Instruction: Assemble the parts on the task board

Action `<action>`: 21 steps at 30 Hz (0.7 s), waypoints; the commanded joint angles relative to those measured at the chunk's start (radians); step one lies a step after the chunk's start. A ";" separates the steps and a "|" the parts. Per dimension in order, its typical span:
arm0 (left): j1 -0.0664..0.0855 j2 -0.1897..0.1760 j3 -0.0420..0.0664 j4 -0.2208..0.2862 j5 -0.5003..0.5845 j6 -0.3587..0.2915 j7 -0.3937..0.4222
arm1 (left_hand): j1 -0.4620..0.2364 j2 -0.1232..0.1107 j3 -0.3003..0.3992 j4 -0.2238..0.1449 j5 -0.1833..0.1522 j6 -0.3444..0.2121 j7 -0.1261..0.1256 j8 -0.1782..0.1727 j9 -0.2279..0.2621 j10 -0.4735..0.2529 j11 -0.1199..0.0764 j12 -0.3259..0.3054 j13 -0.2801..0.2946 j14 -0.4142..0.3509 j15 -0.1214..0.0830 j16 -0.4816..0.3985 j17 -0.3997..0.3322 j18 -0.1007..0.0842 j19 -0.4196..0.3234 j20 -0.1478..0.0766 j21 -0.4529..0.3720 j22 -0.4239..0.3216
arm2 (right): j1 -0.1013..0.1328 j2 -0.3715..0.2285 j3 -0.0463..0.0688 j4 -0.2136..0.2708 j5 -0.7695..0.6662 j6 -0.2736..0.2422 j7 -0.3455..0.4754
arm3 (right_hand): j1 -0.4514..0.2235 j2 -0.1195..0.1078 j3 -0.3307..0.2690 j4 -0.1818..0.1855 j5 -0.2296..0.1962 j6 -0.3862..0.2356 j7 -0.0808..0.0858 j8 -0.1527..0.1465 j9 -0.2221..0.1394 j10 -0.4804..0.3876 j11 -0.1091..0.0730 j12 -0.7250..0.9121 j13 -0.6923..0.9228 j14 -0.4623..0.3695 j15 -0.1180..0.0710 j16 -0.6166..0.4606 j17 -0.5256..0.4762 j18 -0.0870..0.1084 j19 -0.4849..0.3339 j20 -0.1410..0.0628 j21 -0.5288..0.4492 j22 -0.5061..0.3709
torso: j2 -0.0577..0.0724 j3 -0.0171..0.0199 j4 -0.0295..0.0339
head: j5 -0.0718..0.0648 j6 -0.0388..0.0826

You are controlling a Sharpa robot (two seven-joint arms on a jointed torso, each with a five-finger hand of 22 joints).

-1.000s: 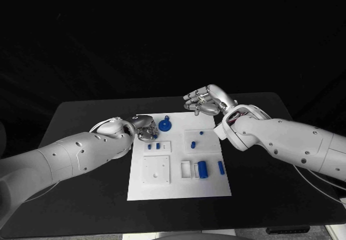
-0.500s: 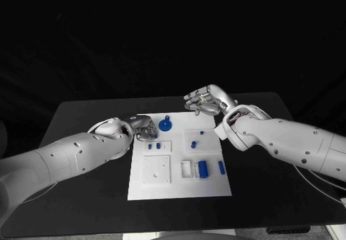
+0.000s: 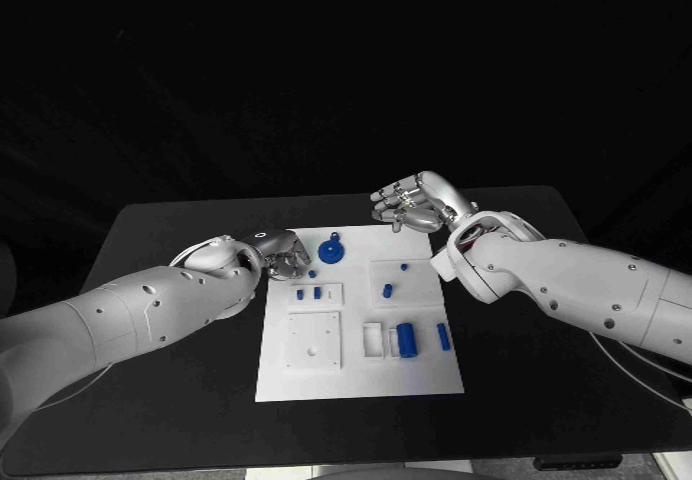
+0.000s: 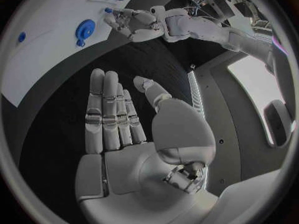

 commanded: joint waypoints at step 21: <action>0.038 -0.221 0.029 0.194 0.713 -0.046 0.228 | -0.001 0.012 -0.089 0.007 0.022 0.082 0.043 0.002 0.003 -0.120 0.061 0.000 0.000 -0.167 0.083 -0.566 -0.288 -0.014 -0.189 0.086 -0.292 -0.180 | -0.001 -0.015 0.000 -0.123 -0.470 0.227 -0.136 | 0.072 0.004 -0.042 -0.006 -0.095 0.103 -0.032 -0.004 0.005 0.089 -0.041 -0.011 -0.001 0.096 -0.030 0.068 0.058 0.001 0.067 -0.030 0.075 0.105 | -0.015 -0.0022 0.0069 | -0.026 0.038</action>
